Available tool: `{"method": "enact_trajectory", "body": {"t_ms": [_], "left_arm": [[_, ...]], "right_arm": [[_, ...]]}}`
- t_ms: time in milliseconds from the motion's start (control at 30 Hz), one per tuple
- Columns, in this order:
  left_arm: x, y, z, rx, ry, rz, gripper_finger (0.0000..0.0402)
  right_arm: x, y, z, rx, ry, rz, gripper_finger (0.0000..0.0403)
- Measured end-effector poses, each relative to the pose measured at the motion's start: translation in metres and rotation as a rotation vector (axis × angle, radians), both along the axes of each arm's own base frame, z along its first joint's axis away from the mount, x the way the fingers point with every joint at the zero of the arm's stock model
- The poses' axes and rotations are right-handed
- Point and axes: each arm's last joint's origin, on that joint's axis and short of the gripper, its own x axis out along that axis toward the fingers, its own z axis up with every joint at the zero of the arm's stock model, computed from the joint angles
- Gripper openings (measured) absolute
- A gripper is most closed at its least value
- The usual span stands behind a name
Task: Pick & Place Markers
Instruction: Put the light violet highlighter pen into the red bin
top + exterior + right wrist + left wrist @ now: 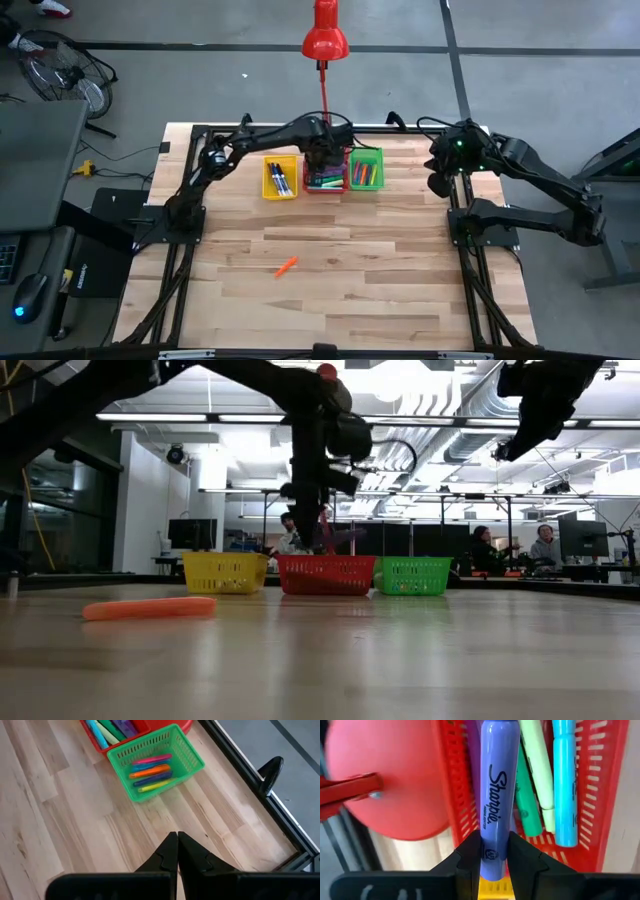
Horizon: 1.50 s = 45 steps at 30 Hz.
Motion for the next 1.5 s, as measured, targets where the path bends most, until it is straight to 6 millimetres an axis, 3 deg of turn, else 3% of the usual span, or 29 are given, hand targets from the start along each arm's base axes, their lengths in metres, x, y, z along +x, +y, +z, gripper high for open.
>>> {"method": "enact_trajectory", "body": {"t_ms": [400, 867, 1500], "left_arm": [[0.005, -0.004, -0.022, -0.046, 0.062, -0.010, 0.0069], [0.009, -0.006, -0.019, -0.142, -0.023, 0.019, 0.0069], [0.005, -0.007, -0.020, -0.136, 0.023, 0.039, 0.0069]], "right_arm": [[0.000, 0.000, 0.000, 0.002, -0.002, -0.005, 0.0000], [0.000, 0.000, 0.000, 0.001, -0.003, -0.004, 0.0000], [0.000, 0.000, 0.000, -0.004, 0.000, 0.003, 0.0000]]}}
